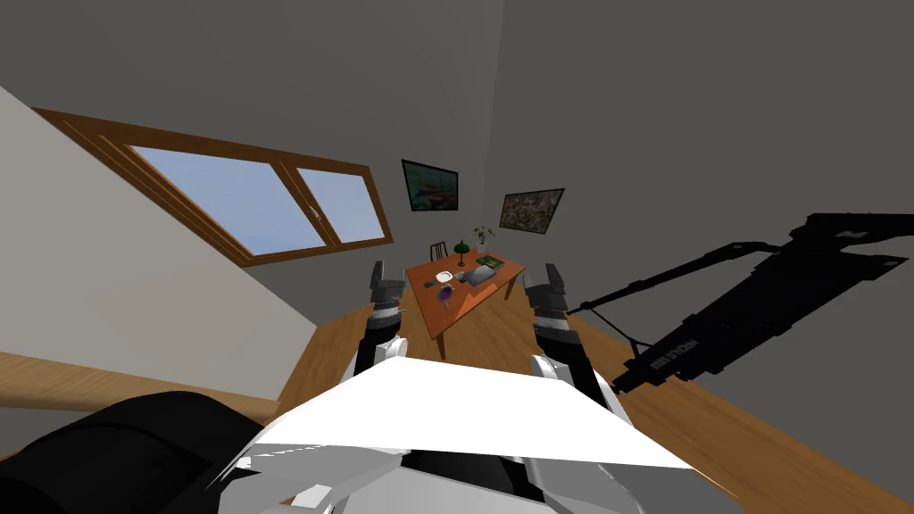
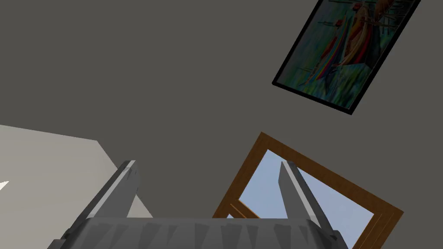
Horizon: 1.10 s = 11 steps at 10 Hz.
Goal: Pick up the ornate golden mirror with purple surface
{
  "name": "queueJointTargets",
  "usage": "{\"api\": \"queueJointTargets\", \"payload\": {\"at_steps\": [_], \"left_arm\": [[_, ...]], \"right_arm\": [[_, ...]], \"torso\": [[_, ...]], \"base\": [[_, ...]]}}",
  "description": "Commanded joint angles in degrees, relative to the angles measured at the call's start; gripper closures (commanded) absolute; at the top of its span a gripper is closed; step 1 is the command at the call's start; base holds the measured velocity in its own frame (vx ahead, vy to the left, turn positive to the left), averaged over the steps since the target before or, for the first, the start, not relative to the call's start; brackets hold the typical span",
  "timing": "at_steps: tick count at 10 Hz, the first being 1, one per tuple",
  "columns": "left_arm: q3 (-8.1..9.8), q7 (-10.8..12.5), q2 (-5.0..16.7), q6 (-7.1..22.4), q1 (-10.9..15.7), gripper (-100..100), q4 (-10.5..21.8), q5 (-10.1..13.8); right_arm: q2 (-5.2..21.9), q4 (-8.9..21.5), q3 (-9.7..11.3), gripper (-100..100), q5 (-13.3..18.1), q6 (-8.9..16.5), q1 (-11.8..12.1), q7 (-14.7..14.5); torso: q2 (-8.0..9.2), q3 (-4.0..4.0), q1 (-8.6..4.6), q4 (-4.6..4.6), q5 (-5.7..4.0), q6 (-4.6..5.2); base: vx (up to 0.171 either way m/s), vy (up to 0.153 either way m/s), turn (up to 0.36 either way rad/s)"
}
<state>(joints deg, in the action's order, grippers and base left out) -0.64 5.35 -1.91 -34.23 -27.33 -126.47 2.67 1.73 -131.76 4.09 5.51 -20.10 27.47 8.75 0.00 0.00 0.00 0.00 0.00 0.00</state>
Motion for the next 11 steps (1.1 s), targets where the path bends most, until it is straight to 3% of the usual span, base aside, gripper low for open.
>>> {"api": "queueJointTargets", "payload": {"at_steps": [1,4,7,8,10,11], "left_arm": [[0.03,0.34,2.14,0.60,0.18,-100,0.45,0.67],[0.14,1.67,6.97,3.01,0.88,-100,2.13,3.38],[0.29,3.85,11.38,6.93,1.98,-100,4.68,7.83],[0.29,3.85,11.38,6.93,1.98,-100,4.68,7.83],[0.39,5.65,14.00,10.02,2.88,-100,6.71,11.57],[0.39,5.65,14.00,10.24,2.88,-100,6.71,11.57]], "right_arm": [[0.00,0.00,0.00,0,0.00,0.00,0.00,0.00],[0.00,0.00,0.00,0,0.00,0.00,0.00,0.00],[0.00,0.00,0.00,0,0.00,0.00,0.00,0.00],[0.00,0.00,0.00,0,0.00,0.00,-0.01,0.00],[0.00,0.00,0.00,0,0.00,0.00,0.00,0.00],[0.00,0.00,0.00,0,0.00,0.00,-0.01,0.00]], "torso": [[0.00,0.00,0.00,0.00,0.00,0.00],[0.05,0.03,0.00,0.01,0.00,0.00],[0.12,0.07,-0.06,0.02,-0.01,0.00],[0.14,0.08,-0.10,0.03,-0.02,0.00],[0.10,0.06,-0.03,0.02,-0.01,0.00],[0.14,0.08,-0.07,0.03,-0.01,0.00]], "base": [[-0.006,-0.004,-0.001],[-0.017,-0.008,-0.003],[-0.035,-0.026,-0.008],[-0.029,-0.021,-0.001],[-0.034,-0.018,-0.012],[-0.031,-0.019,-0.002]]}}
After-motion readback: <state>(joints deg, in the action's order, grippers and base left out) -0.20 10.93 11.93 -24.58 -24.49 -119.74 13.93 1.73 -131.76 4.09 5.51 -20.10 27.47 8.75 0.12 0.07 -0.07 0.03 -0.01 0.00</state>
